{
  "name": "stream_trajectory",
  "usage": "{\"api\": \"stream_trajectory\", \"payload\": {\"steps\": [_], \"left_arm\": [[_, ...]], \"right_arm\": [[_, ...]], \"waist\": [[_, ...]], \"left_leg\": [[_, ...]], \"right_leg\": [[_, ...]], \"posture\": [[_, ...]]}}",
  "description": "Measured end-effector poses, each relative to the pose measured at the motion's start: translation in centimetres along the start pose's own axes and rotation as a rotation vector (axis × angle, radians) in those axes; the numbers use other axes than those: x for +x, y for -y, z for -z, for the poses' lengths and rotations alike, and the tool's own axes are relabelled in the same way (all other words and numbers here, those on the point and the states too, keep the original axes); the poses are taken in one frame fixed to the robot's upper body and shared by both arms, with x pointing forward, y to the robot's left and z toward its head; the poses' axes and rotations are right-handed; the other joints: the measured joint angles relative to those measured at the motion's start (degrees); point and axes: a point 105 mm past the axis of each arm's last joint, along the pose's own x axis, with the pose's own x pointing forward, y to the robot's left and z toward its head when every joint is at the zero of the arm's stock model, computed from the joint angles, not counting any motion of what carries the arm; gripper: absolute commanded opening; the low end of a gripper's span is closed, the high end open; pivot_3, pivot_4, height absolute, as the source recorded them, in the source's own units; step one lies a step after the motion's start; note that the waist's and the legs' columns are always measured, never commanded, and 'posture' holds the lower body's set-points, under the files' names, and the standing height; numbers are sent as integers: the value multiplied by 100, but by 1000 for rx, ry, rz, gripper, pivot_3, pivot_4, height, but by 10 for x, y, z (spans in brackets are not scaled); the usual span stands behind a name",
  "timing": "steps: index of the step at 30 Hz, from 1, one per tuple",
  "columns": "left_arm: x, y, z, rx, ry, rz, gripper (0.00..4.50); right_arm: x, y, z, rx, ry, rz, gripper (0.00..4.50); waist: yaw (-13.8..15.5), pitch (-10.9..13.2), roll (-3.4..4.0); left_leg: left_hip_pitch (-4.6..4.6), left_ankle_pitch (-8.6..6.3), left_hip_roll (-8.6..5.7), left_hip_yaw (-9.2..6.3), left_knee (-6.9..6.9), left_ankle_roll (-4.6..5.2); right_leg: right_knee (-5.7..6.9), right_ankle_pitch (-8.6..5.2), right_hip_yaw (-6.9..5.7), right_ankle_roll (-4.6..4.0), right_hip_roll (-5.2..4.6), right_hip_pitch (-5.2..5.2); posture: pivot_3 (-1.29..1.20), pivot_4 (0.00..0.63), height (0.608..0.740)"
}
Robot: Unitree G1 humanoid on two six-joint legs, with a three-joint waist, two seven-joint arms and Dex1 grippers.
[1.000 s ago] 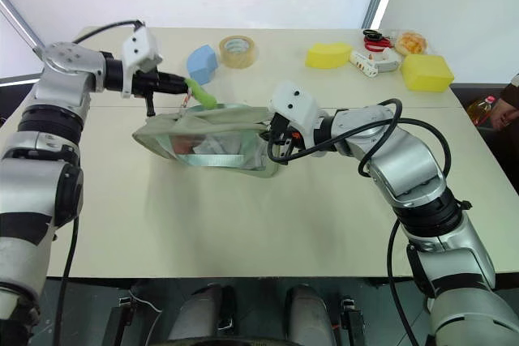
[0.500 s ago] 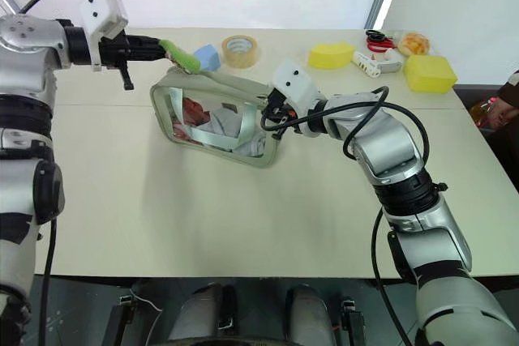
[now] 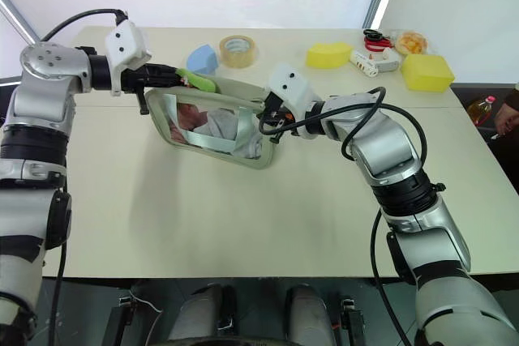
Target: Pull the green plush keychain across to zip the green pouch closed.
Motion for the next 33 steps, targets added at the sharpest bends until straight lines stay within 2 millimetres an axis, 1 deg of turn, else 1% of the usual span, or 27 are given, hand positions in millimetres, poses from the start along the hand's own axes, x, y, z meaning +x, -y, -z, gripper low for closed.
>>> {"api": "stream_trajectory", "payload": {"steps": [1,2,3,4,6,8,11,15,20,22,24,26,29,30,31,33], "left_arm": [[-2,0,0,6,-6,5,964],[-5,-1,0,9,-12,6,1379],[-7,-2,1,10,-17,2,1942],[-8,-3,1,9,-19,-4,2380],[-10,-7,0,9,-22,-18,3408],[-12,-9,-2,14,-26,-24,4245],[-22,-14,-2,31,-58,-21,4245],[-43,-26,4,34,-118,-69,4245],[-54,-28,7,26,-146,-77,4245],[-57,-21,9,15,-155,-46,4245],[-55,-7,15,-8,-159,3,4245],[-50,7,28,-36,-180,37,4245],[-41,20,45,-76,-196,53,4245],[-39,21,47,-78,-196,50,3753],[-36,22,47,-77,-190,46,3461],[-35,21,47,-76,-184,38,2489]], "right_arm": [[0,-1,0,-2,2,-1,0],[0,-1,-1,-4,3,-3,0],[0,-2,-1,-6,3,-3,0],[-1,-2,0,-6,2,-3,0],[-1,-2,0,-4,0,-3,0],[-1,-2,1,-3,-1,-4,0],[0,-3,1,-1,1,-8,0],[-1,-2,1,-2,-1,-4,0],[-1,-2,1,-4,-1,-2,0],[-1,-2,1,-5,2,-5,0],[-1,-3,1,-6,4,-7,0],[-1,-3,1,-7,5,-6,0],[-1,-2,1,-8,5,-5,0],[-1,-2,1,-7,5,-5,0],[0,-2,1,-7,6,-5,0],[0,-3,1,-7,5,-6,0]], "waist": [[0,0,0],[2,0,0],[6,0,0],[11,0,0],[13,0,0],[13,0,0],[1,0,0],[9,0,0],[12,0,0],[6,0,0],[4,1,1],[7,1,1],[10,1,1],[10,1,1],[13,1,1],[15,1,1]], "left_leg": [[0,0,0,0,0,0],[0,0,0,0,0,0],[0,0,0,0,0,0],[0,0,0,0,0,0],[0,0,0,0,1,0],[0,0,0,0,0,0],[0,0,0,1,-1,0],[0,0,0,0,-1,0],[0,0,0,0,0,1],[0,0,1,0,-1,1],[1,0,1,0,-2,0],[1,0,2,0,-1,0],[0,0,2,-1,1,0],[0,0,2,-1,1,0],[0,0,1,0,1,1],[0,0,1,0,1,1]], "right_leg": [[0,0,0,0,0,0],[0,0,0,0,0,0],[0,0,0,0,0,1],[-1,0,0,0,0,1],[-1,0,0,0,0,1],[-1,0,0,0,0,1],[-1,0,0,0,0,0],[-1,0,0,0,0,0],[-2,0,0,0,0,0],[-1,0,1,0,-1,-1],[0,0,1,0,0,-1],[1,0,1,0,-1,0],[2,0,0,0,0,0],[1,0,0,0,-1,0],[0,0,0,0,0,0],[0,0,0,0,-1,1]], "posture": [[0,150,740],[0,150,740],[0,150,740],[0,150,740],[0,150,740],[0,150,740],[0,150,740],[0,150,740],[0,150,740],[0,150,740],[0,150,740],[0,150,740],[0,150,740],[0,150,740],[0,150,740],[0,150,740]]}}
